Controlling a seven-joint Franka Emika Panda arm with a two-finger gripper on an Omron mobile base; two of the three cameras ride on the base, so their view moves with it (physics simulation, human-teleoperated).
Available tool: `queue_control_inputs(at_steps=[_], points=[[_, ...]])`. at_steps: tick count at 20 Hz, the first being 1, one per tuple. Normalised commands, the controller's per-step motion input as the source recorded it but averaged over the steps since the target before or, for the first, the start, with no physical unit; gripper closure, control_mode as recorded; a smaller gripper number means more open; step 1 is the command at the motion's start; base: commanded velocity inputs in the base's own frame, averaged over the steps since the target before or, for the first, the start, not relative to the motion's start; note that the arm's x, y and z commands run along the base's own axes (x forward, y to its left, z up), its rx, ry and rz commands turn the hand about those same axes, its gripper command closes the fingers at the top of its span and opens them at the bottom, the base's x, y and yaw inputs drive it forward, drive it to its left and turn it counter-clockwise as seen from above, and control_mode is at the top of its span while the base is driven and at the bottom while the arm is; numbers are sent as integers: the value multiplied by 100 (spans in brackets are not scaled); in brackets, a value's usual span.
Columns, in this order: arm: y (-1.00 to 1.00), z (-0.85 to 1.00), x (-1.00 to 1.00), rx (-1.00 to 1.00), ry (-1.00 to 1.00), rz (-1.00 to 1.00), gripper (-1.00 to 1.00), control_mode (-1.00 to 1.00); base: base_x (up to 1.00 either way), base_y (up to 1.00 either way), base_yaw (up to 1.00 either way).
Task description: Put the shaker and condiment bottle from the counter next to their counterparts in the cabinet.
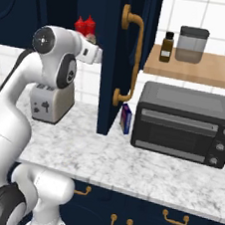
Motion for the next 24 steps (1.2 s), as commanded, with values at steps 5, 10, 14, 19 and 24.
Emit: queue_control_inputs(at_steps=[5,10,14,19,24], points=[[2,-1,10,-3,2,24,100,-100,0,0,0],[9,5,26,-6,1,8,100,-100,0,0,0],[11,22,19,-6,4,0,100,-100,0,0,0],[1,20,4,-3,2,0,100,-100,0,0,0],[0,7,0,-7,0,0,100,-100,0,0,0]])
